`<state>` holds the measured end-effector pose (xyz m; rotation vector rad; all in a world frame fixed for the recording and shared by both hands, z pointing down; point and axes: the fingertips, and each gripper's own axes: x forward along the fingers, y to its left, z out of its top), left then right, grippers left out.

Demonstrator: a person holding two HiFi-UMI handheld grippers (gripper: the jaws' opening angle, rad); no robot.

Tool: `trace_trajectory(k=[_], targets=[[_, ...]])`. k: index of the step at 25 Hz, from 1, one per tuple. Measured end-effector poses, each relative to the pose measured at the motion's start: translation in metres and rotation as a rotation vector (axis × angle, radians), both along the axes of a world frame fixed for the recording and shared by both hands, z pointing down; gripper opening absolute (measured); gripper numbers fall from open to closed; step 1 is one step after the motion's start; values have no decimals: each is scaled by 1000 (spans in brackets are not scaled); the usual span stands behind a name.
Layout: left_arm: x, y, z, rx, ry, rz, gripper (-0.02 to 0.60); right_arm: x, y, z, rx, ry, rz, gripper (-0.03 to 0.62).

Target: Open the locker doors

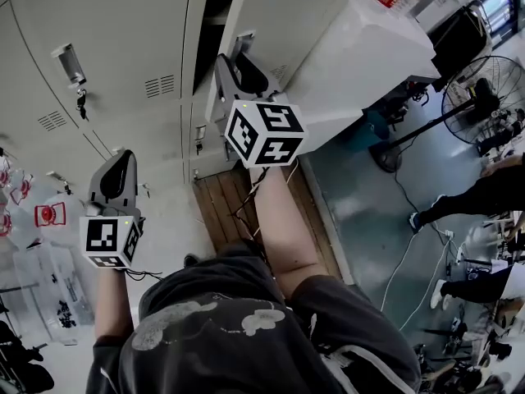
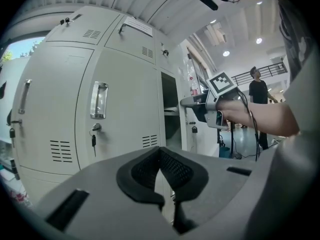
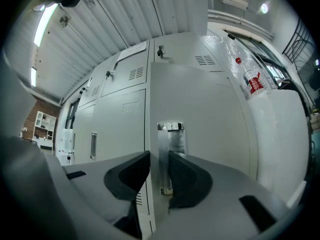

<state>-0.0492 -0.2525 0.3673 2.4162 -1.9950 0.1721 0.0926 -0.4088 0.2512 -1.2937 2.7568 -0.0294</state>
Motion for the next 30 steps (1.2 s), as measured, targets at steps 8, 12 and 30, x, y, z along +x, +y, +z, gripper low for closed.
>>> trace_trajectory(k=[8,12,30], targets=[[-1,9,-1,6,-15,49,9,18,15,0,17,21,-22,132],[6,8,0,-1,-14,65,9,27,22,0,17,32,-42,132],[39,-8,-1,7,30,166,9,74,51,-2,89,88,-3,137]])
